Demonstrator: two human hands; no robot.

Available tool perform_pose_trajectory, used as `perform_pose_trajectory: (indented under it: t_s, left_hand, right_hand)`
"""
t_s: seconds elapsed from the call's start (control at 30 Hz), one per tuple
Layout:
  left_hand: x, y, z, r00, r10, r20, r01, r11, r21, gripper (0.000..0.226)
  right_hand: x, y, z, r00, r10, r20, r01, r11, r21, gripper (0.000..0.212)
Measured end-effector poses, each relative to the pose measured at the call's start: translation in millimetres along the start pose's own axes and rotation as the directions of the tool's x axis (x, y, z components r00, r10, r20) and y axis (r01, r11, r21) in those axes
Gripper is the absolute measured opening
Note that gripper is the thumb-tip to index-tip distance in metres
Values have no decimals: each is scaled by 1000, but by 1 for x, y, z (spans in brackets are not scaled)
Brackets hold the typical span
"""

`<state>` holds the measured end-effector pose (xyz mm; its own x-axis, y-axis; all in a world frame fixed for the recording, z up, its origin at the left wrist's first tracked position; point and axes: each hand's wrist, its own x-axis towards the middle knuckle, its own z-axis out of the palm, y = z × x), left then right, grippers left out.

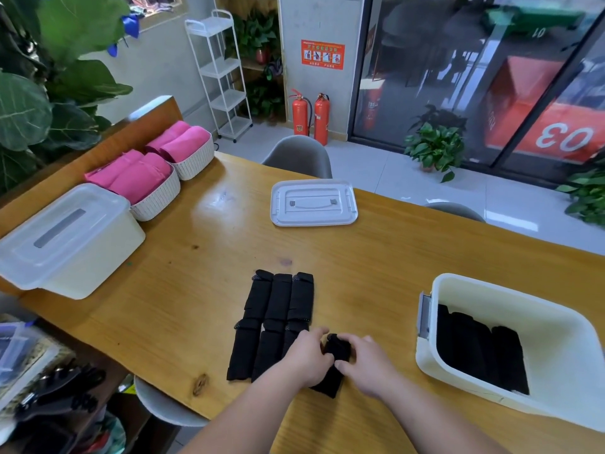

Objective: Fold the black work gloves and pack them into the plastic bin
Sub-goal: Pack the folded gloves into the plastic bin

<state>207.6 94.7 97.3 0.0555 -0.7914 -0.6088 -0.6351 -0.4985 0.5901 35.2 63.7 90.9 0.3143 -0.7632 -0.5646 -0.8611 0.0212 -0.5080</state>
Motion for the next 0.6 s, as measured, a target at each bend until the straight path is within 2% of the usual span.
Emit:
perform_pose_trajectory:
  t_s: [0.17,0.3,0.43,0.6]
  left_hand:
    - [1,2,12,1000,-24,-19,23,1000,-13,68]
    - [1,3,16,998,-68,-8,65,979,-194,62]
    - [1,7,15,997,-83,7,78,904,-421,45]
    - [0,23,-5,1000,-20,-13,9,822,-570,33]
  right_hand:
    - [3,2,12,999,24,-33,-22,998,52,60]
    - [2,9,11,997,39,-66,-31,992,119,58]
    - [-1,7,-6,994,18,-110,5,979,203,52]
    - [-11,-9,-42,983,-50,-177,101,950,297,44]
